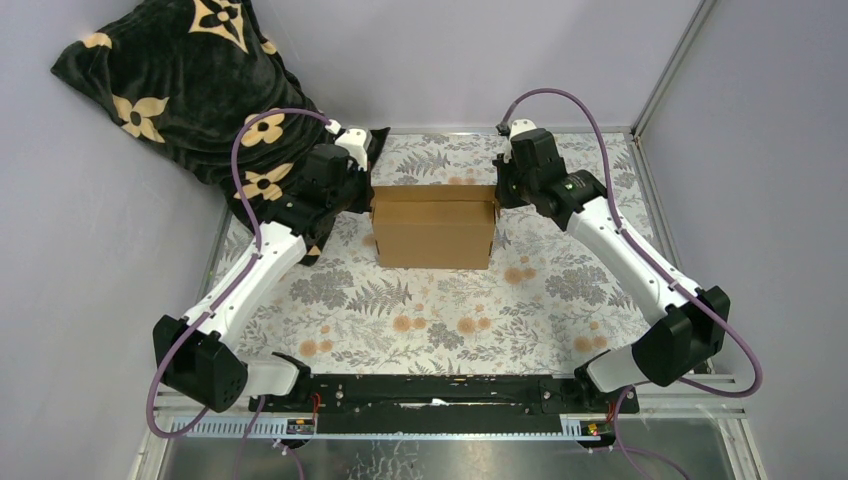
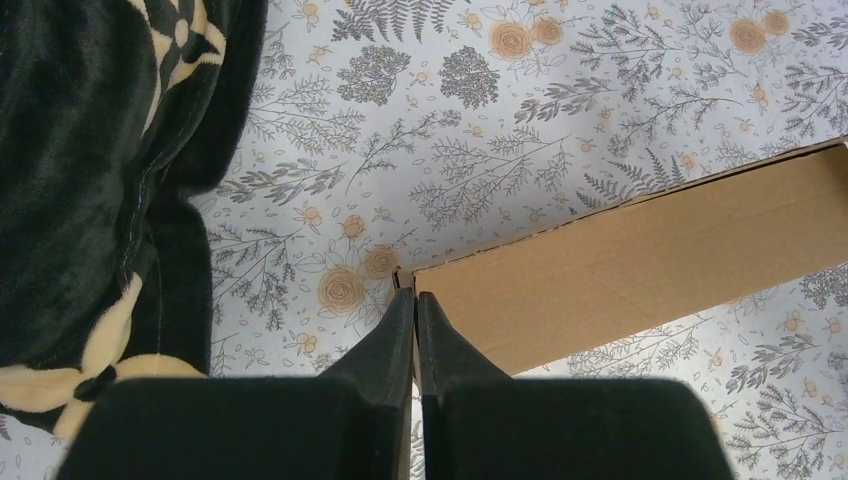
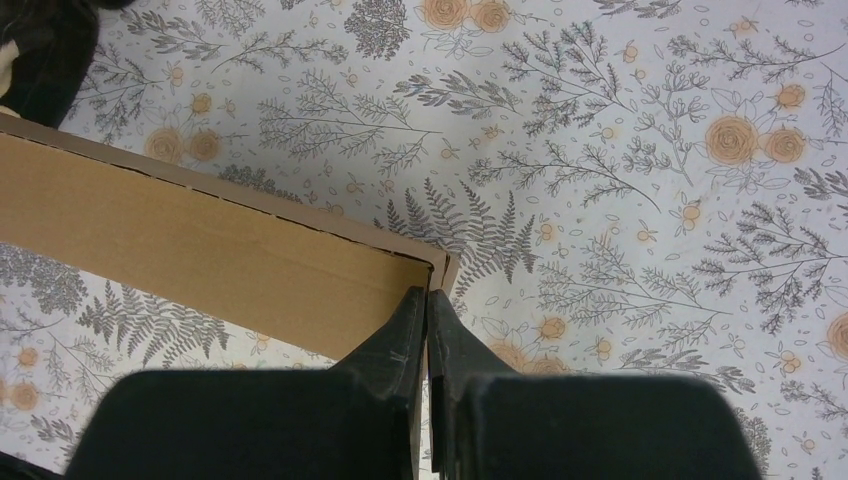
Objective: Fold the paper box
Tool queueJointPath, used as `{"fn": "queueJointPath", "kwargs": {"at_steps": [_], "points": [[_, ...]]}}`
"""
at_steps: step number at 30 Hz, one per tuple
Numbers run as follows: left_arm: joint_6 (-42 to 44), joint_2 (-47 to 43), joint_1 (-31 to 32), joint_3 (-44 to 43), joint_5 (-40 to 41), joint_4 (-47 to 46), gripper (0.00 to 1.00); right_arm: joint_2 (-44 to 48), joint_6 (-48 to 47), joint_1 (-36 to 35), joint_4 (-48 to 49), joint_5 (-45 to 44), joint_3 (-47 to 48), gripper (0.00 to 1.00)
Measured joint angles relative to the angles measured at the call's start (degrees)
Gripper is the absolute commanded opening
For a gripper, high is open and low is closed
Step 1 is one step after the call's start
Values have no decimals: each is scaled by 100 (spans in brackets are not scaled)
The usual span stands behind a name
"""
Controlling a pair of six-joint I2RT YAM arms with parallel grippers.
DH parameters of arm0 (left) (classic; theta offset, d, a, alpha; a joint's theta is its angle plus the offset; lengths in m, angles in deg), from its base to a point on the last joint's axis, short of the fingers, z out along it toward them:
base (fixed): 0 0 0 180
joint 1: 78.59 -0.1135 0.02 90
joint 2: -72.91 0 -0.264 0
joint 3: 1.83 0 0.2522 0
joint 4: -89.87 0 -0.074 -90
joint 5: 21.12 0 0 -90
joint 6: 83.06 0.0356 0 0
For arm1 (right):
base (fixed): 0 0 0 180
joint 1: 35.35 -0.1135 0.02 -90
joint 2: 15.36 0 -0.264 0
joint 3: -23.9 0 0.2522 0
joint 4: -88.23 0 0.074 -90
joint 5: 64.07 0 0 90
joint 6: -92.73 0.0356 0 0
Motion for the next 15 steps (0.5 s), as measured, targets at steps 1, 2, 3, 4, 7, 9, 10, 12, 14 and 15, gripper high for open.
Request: {"fn": "queueJointPath", "kwargs": {"at_steps": [1,2,3,4,7,9,10,12,14,15], "points": [[-20,-2,15,-9,31,17,4,-7,35,-11,-17,-28,17,0],[-37,0,22,-20,50,35,4,-20,70,-17,-46,-44,44,0],[-61,0,26,-24,66,52,4,-33,109,-22,-76,-50,63,0],[-87,-2,33,-31,81,66,4,-42,144,-22,-101,-55,81,0],[-138,0,59,-61,127,122,4,-81,267,-22,-164,-79,144,0],[-166,0,94,-92,179,184,4,-98,341,-22,-190,-90,170,0],[-177,0,109,-94,203,201,4,-105,380,-22,-208,-92,184,0],[-201,0,122,-96,238,210,4,-111,459,-22,-240,-96,203,0],[-225,0,142,-96,271,214,4,-118,544,-22,-256,-118,214,0],[-236,0,146,-96,282,214,3,-118,575,-24,-256,-133,214,0]]}}
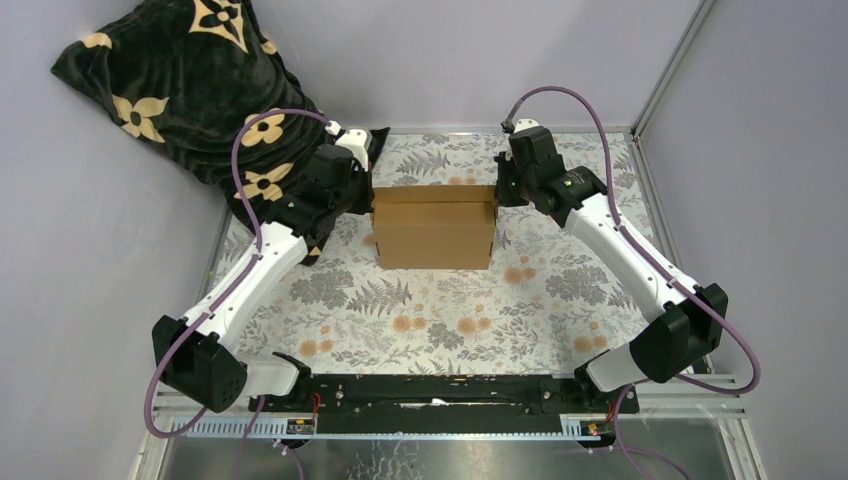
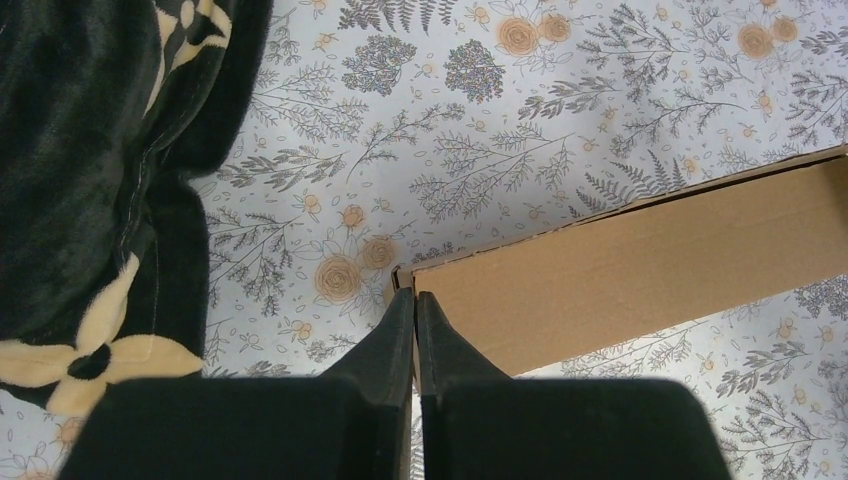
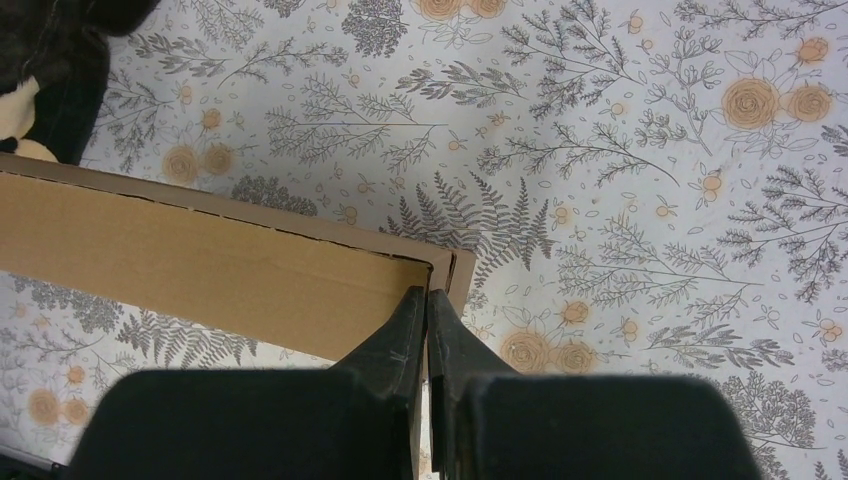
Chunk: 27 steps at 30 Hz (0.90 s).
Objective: Fold the paper box
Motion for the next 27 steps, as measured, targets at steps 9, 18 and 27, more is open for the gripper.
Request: {"fn": "queueJointPath", "kwargs": {"at_steps": [9,18,27], "points": [[-94,9,50,-26,87,39,3,0,177,-92,2,-216,-9,0],[-201,92,103,-136,195,138,3,7,195,-175,223,-496,-166,0],[-341,146,146,-229,299,291,3,35,195,-188,428,-557,-306,0]]}}
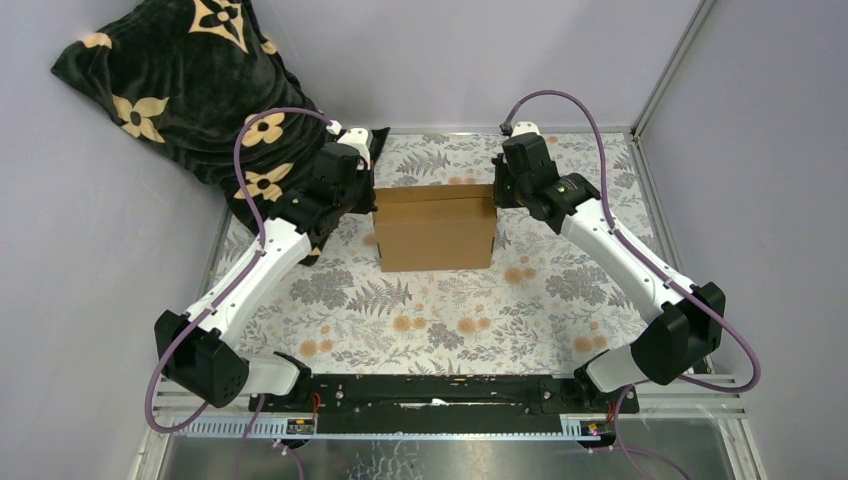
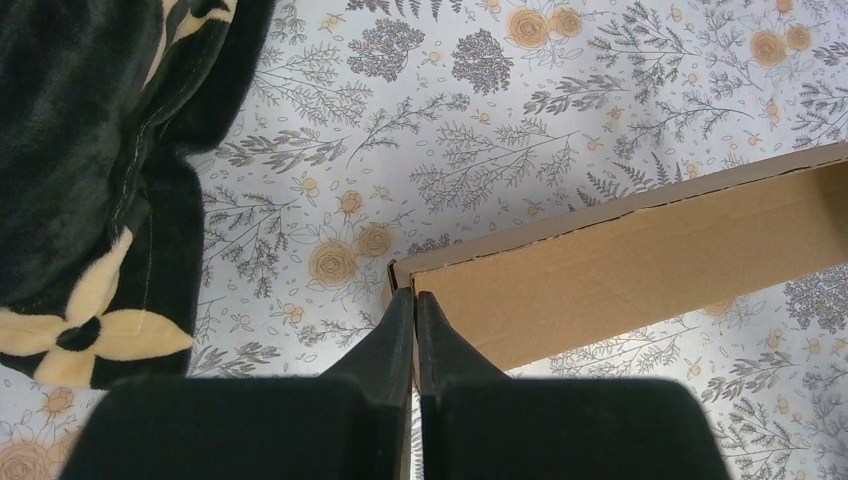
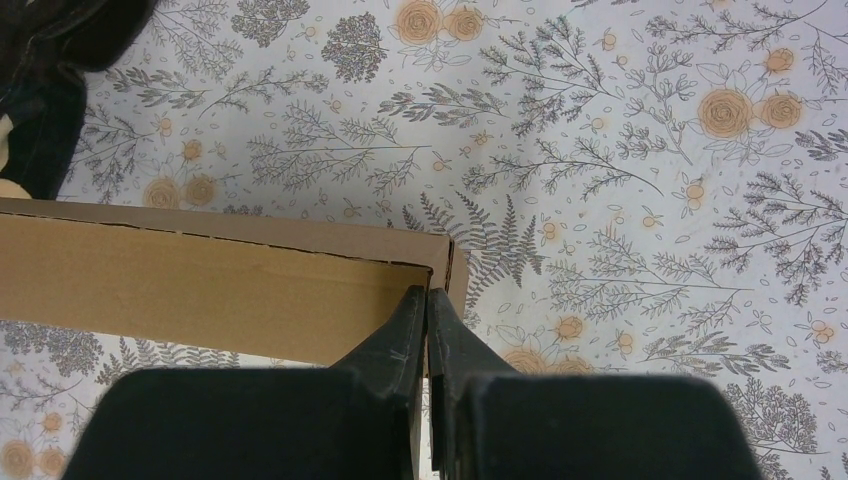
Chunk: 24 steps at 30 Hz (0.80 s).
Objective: Fold the paper box
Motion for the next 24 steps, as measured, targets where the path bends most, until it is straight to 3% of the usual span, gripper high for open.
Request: {"fn": "queueJointPath", "kwargs": {"at_steps": [16,24], "points": [[-87,52,79,-127,114,195,2,96,-9,-74,83,-111,-136,0],[-133,-212,212,212,254,0,1,225,-24,-155,140,-195,-291,0]]}}
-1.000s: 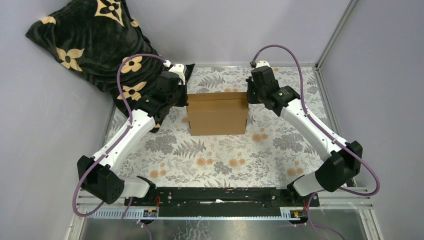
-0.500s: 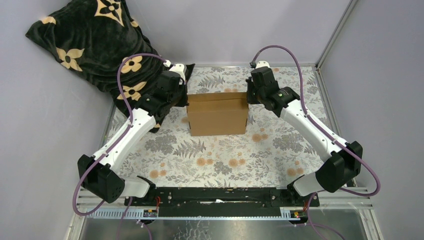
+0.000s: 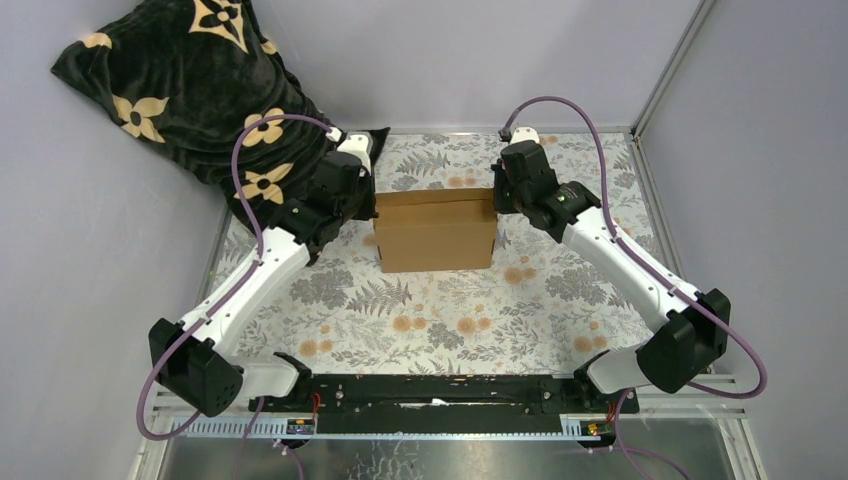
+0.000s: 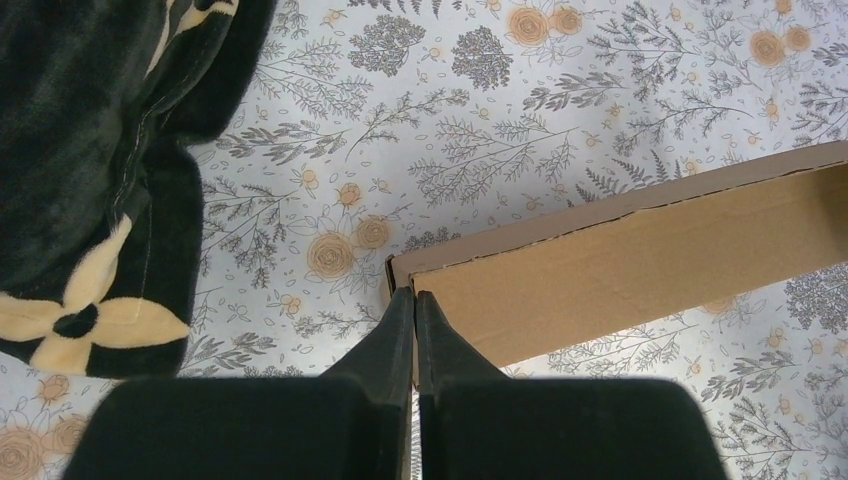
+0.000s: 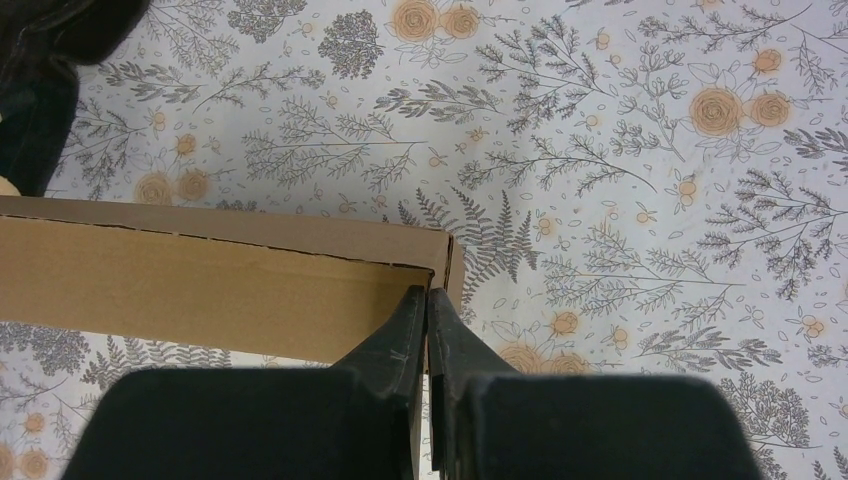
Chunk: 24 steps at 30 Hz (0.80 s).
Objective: Fold the paper box
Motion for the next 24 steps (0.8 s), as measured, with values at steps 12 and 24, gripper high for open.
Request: {"fn": "queueJointPath", "kwargs": {"at_steps": [12,24], "points": [[-46,-372,199,566,269,-527,1,229,-44,-170,197,-221,-374,0],[-79,-516,387,986,542,-868,0,284,-46,-223,343,-323,-584,0]]}}
